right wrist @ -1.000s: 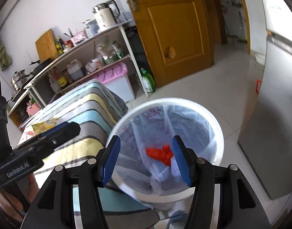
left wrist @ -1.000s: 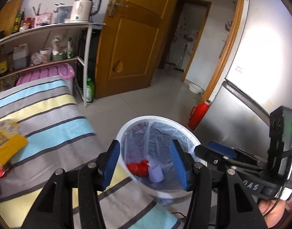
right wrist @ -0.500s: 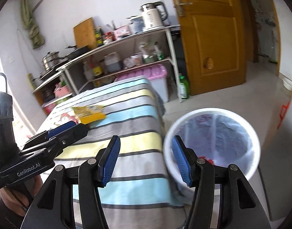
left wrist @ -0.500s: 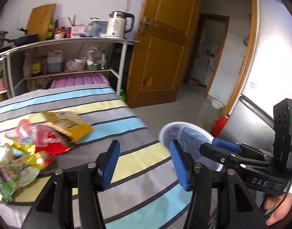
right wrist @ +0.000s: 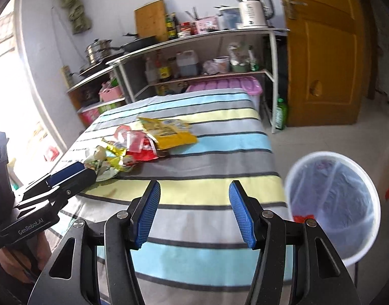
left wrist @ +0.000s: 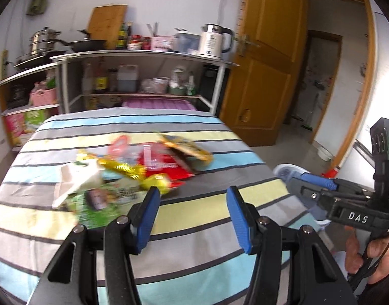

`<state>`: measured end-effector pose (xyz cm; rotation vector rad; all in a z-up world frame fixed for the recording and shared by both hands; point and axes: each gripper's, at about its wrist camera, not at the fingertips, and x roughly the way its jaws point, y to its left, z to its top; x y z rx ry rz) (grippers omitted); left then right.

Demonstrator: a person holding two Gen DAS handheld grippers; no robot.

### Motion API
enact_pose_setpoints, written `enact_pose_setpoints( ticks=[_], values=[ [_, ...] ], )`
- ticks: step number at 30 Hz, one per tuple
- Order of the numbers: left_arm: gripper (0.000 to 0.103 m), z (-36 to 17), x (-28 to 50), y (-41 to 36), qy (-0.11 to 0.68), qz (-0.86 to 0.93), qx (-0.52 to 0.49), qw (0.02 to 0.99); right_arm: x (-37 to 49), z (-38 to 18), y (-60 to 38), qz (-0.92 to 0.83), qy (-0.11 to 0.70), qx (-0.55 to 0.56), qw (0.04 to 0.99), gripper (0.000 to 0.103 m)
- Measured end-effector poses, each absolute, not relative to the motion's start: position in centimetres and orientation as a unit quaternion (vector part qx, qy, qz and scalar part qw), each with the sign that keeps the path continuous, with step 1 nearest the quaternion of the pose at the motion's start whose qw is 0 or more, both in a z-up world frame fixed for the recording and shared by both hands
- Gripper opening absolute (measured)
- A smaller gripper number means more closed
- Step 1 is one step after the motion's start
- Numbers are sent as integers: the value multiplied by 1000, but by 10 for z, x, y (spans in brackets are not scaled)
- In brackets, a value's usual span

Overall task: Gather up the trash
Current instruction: 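Move both tools back over the trash pile on the table, then grasp the green snack bag with the left tool while the right tool grasps the yellow bag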

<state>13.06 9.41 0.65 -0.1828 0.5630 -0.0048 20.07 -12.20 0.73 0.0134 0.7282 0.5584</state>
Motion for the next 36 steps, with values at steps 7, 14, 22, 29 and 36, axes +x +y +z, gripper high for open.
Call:
enact_pose_setpoints(
  ticks=[7, 14, 22, 29, 36],
  values=[
    [63, -5, 119, 144, 278, 55, -110, 953, 214, 3, -78, 292, 350, -29, 889, 57],
    [66, -22, 125, 182, 299, 98, -140, 939, 236, -2, -38, 305, 349, -67, 883, 57],
    [66, -40, 147, 189, 345, 93, -154, 921, 266, -14, 4, 317, 353, -109, 874, 57],
    [66, -49, 155, 191, 375, 93, -168, 907, 296, -32, 25, 311, 379, -119, 863, 57],
    [55, -50, 159, 190, 381, 81, -169, 906, 307, -41, 23, 305, 397, -111, 859, 25]
  ],
)
